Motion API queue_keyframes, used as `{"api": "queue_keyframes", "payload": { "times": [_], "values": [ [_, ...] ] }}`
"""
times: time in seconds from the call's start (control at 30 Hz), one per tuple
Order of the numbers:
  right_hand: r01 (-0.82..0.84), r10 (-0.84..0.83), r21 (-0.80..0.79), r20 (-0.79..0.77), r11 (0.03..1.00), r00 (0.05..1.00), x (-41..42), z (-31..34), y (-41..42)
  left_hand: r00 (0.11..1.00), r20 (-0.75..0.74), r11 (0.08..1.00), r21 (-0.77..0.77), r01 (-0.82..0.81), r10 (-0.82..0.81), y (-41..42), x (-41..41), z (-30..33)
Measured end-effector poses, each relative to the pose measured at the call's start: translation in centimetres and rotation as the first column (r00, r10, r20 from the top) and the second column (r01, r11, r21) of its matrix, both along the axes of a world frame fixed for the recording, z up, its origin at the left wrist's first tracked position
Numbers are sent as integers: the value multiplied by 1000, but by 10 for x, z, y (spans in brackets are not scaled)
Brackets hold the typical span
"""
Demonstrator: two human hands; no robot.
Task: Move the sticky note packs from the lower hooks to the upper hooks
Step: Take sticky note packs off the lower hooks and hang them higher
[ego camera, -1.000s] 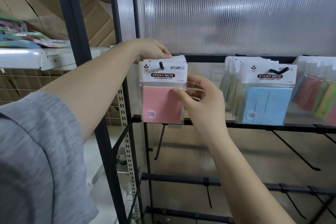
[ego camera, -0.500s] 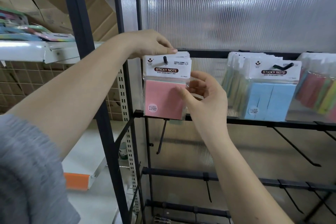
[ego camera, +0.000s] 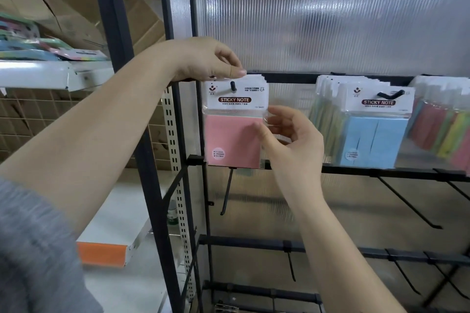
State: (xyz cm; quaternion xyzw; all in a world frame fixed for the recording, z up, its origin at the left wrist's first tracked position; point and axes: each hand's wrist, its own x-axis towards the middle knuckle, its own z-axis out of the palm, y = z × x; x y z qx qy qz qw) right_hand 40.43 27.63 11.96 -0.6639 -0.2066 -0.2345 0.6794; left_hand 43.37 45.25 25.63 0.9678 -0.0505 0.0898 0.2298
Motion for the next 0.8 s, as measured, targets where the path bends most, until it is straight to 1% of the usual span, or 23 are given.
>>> {"api": "queue_keyframes", "payload": {
  "times": [0.1, 0.27, 0.47, 0.63, 0.8],
  "values": [
    [8, -8, 0, -12, 1000, 1000, -2, -1, 2, 1000, -1, 998, 54, 22, -22, 2, -10, -1],
    [47, -47, 4, -21, 999, 999, -9, -2, 1, 997, -19, 997, 12, 71, -71, -1, -20, -3],
    [128, -127, 20, -47, 992, 991, -20, -10, -4, 992, -4, 992, 29, 123, -123, -2, -24, -1],
    [209, -208, 13, -53, 978, 977, -31, -13, -11, 990, 17, 987, 90, 136, -138, -7, -27, 3],
    [244, -244, -16, -66, 970, 967, -38, -14, -24, 989, 71, 978, 170, 118, -132, -20, -27, 5]
  ]
}}
